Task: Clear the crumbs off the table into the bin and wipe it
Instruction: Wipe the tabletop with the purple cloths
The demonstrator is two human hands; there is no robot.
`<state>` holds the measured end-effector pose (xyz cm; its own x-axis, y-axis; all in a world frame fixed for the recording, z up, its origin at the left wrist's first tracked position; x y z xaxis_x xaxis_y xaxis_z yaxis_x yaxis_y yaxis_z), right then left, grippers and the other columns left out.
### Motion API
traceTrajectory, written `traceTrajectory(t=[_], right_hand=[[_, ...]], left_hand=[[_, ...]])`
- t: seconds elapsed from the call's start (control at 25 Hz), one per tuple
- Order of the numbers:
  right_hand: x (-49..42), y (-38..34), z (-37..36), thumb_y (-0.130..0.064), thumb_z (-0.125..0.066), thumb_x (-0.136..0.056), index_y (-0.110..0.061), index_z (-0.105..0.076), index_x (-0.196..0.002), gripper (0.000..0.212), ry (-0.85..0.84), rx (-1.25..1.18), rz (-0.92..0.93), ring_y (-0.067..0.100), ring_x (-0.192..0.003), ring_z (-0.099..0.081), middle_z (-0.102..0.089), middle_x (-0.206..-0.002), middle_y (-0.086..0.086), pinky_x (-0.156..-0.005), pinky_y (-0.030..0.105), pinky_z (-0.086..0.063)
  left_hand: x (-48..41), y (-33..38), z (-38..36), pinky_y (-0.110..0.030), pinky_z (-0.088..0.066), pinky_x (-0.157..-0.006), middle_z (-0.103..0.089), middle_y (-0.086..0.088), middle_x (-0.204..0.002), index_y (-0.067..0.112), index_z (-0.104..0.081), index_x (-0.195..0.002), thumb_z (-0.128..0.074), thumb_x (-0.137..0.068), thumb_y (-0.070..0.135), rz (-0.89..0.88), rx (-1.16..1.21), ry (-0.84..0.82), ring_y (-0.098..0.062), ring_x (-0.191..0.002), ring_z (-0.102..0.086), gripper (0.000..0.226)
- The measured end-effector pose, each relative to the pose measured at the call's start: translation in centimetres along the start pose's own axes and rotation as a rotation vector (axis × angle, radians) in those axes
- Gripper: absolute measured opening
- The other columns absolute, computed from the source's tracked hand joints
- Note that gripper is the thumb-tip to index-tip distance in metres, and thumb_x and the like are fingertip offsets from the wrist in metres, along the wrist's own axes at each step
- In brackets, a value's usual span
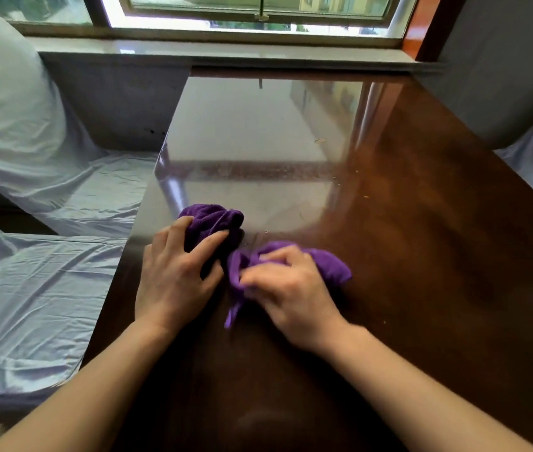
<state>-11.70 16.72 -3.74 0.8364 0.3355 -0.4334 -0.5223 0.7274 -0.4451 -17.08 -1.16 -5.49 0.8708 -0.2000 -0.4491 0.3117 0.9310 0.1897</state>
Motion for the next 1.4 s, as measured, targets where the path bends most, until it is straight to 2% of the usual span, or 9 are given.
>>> traceTrajectory(t=[0.16, 0.28, 0.44, 0.72, 0.84, 0.96, 1.08, 1.24, 1.4], right_hand=[[3.2, -0.9, 0.9, -0.047, -0.059, -0.091, -0.035, -0.068, -0.107, 0.022, -0.189, 0.103, 0.245, 0.028, -0.113, -0.056, -0.065, -0.129, -0.014, -0.095, 0.043, -0.044], [-1.2, 3.4, 0.7, -0.066, -0.050, -0.087, -0.040, -0.054, -0.132, 0.052, -0.212, 0.359, -0.190, 0.032, -0.142, -0.032, -0.040, -0.155, -0.005, -0.113, 0.046, -0.028], [-5.6, 3.2, -2.4, -0.051, -0.048, -0.094, -0.027, -0.059, -0.124, 0.040, -0.081, 0.433, -0.444, 0.034, -0.125, -0.041, -0.051, -0.140, 0.002, -0.101, 0.043, -0.038], [8.4, 0.4, 3.1, -0.055, -0.050, -0.084, -0.027, -0.060, -0.104, 0.035, -0.078, 0.483, -0.201, 0.030, -0.094, -0.054, -0.058, -0.111, -0.001, -0.073, 0.041, -0.043], [11.2, 7.2, 9.6, -0.055, -0.051, -0.088, -0.025, -0.063, -0.104, 0.037, -0.049, 0.716, -0.555, 0.032, -0.102, -0.054, -0.058, -0.117, 0.003, -0.079, 0.042, -0.042], [13.4, 9.1, 12.5, -0.053, -0.052, -0.091, -0.023, -0.064, -0.104, 0.035, 0.024, 0.714, -0.835, 0.034, -0.107, -0.050, -0.056, -0.121, 0.005, -0.084, 0.043, -0.042], [16.2, 3.0, 9.2, -0.053, -0.053, -0.087, -0.027, -0.060, -0.098, 0.029, 0.020, 0.643, -0.582, 0.032, -0.091, -0.052, -0.057, -0.106, 0.002, -0.073, 0.044, -0.041], [20.3, 2.5, 10.3, -0.059, -0.051, -0.086, -0.029, -0.060, -0.121, 0.046, -0.019, 0.585, -0.253, 0.028, -0.090, -0.057, -0.060, -0.109, -0.001, -0.071, 0.042, -0.045], [19.7, 11.9, 16.8, -0.054, -0.051, -0.091, -0.022, -0.063, -0.122, 0.046, 0.068, 0.831, -0.730, 0.033, -0.099, -0.056, -0.061, -0.113, 0.007, -0.079, 0.043, -0.045]], left_hand=[[-0.1, -0.4, 0.4, -0.049, -0.042, -0.091, -0.048, -0.008, -0.137, 0.041, -0.046, -0.137, -0.060, -0.076, 0.040, 0.003, 0.111, 0.012, -0.032, -0.123, -0.046, 0.063], [-0.2, -1.2, 0.9, -0.047, -0.039, -0.096, -0.053, -0.001, -0.137, 0.035, -0.051, -0.133, -0.056, -0.072, 0.042, 0.160, 0.294, 0.034, -0.026, -0.126, -0.046, 0.062], [-0.1, -0.5, 1.4, -0.049, -0.036, -0.102, -0.054, -0.006, -0.138, 0.025, -0.057, -0.131, -0.048, -0.073, 0.041, 0.137, 0.306, 0.007, -0.029, -0.129, -0.044, 0.061], [5.5, 6.6, 3.1, -0.058, -0.022, -0.114, -0.049, -0.012, -0.144, 0.022, -0.054, -0.134, -0.052, -0.078, 0.032, -0.199, 0.187, -0.037, -0.035, -0.140, -0.034, 0.057], [8.2, 11.0, 2.4, -0.054, -0.017, -0.118, -0.043, -0.010, -0.150, 0.031, -0.048, -0.139, -0.046, -0.081, 0.040, -0.227, 0.206, -0.229, -0.034, -0.144, -0.026, 0.058], [8.3, 14.4, 1.7, -0.052, -0.014, -0.119, -0.035, -0.008, -0.155, 0.035, -0.042, -0.142, -0.041, -0.084, 0.046, -0.182, 0.174, -0.323, -0.031, -0.147, -0.020, 0.059], [7.5, 16.4, 0.9, -0.048, -0.008, -0.120, -0.026, -0.004, -0.159, 0.037, -0.035, -0.146, -0.037, -0.083, 0.046, -0.076, 0.209, -0.396, -0.026, -0.148, -0.012, 0.063], [8.1, 17.1, -0.4, -0.050, -0.007, -0.120, -0.031, -0.003, -0.157, 0.038, -0.036, -0.145, -0.023, -0.084, 0.060, -0.089, 0.105, -0.395, -0.025, -0.148, -0.015, 0.066], [8.3, 17.1, -1.1, -0.057, -0.004, -0.118, -0.033, -0.003, -0.156, 0.046, -0.035, -0.142, -0.020, -0.086, 0.066, -0.092, 0.028, -0.413, -0.024, -0.148, -0.014, 0.061]])
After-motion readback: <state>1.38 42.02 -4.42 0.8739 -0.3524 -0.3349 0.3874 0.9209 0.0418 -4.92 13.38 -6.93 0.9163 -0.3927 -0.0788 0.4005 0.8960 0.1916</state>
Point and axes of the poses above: each hand's wrist, its own x-axis away from the middle knuckle, its own z-axis out of the back of the hand, y = z × x, the point moved 4 cm from there along -x, towards the middle knuckle
